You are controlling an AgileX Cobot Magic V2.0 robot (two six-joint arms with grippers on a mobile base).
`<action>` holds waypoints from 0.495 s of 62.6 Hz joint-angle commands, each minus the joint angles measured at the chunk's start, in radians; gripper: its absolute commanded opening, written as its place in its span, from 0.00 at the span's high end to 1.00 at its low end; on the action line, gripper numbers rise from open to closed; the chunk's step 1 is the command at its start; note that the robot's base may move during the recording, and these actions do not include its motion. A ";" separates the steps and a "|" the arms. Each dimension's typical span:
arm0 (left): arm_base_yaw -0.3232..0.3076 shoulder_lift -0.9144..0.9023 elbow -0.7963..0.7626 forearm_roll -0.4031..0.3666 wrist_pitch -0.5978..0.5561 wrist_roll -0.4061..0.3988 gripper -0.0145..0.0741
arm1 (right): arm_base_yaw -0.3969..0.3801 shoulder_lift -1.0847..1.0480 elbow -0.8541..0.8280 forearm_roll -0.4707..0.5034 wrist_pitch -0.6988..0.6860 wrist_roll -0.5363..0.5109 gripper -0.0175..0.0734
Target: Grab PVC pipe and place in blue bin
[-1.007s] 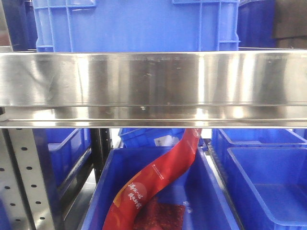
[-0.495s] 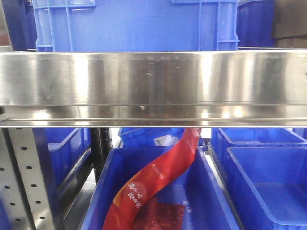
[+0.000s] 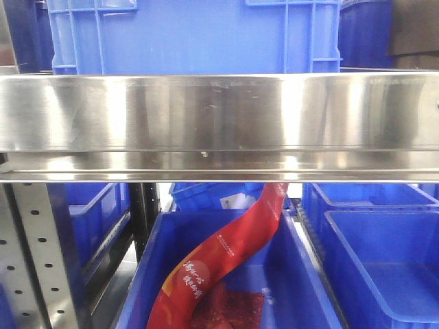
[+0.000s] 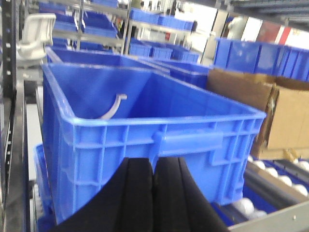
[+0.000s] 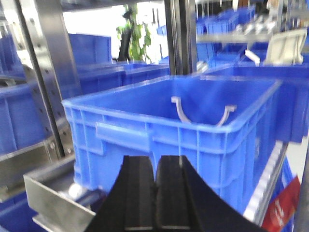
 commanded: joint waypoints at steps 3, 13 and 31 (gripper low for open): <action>0.004 -0.006 0.002 -0.006 -0.031 -0.004 0.96 | 0.002 -0.040 0.003 -0.008 -0.009 -0.006 0.99; 0.004 -0.006 0.002 -0.006 -0.034 -0.004 0.96 | 0.002 -0.050 0.003 -0.008 -0.009 -0.006 0.99; 0.004 -0.006 0.002 -0.006 -0.036 -0.004 0.96 | 0.000 -0.092 0.060 -0.131 -0.037 -0.003 0.99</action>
